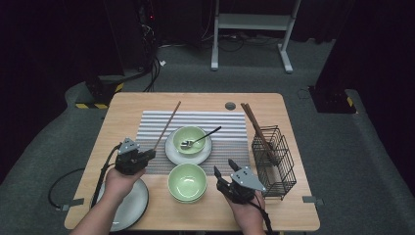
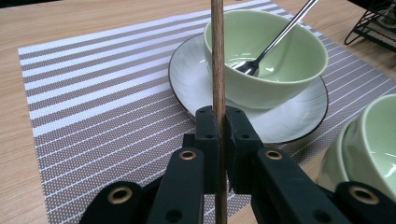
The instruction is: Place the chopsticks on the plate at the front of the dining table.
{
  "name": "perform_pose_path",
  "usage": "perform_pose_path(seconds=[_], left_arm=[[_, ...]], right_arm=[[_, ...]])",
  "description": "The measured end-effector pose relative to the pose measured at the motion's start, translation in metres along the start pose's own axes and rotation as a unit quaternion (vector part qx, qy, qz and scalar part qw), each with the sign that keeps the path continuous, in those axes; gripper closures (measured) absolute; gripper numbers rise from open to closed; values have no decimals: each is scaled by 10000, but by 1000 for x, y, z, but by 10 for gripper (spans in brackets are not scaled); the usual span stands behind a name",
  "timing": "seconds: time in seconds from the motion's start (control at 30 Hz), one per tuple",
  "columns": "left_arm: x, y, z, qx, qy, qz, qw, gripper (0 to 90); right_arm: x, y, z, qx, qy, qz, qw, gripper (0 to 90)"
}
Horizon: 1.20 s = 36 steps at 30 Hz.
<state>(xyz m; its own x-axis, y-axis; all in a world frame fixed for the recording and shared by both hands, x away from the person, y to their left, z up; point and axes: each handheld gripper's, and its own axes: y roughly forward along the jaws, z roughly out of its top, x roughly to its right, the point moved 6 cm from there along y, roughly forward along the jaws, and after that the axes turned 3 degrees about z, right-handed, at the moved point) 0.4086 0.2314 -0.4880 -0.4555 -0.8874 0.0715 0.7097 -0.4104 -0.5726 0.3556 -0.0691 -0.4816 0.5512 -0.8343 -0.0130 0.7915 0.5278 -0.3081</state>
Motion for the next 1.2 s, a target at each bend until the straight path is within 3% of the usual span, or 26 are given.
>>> perform_pose_path(seconds=[0.47, 0.9, 1.2], left_arm=[[0, 16, -3, -246, -37, 43, 9997, 843], [-2, 16, -4, -332, -88, 126, 9993, 843], [-2, 21, -7, -490, -80, 200, 9986, 842]], right_arm=[[1, -1, -3, -59, -49, 64, 9999, 401], [2, -3, 0, 9, 146, 174, 9997, 317], [2, -3, 0, 27, 117, 162, 9998, 276]])
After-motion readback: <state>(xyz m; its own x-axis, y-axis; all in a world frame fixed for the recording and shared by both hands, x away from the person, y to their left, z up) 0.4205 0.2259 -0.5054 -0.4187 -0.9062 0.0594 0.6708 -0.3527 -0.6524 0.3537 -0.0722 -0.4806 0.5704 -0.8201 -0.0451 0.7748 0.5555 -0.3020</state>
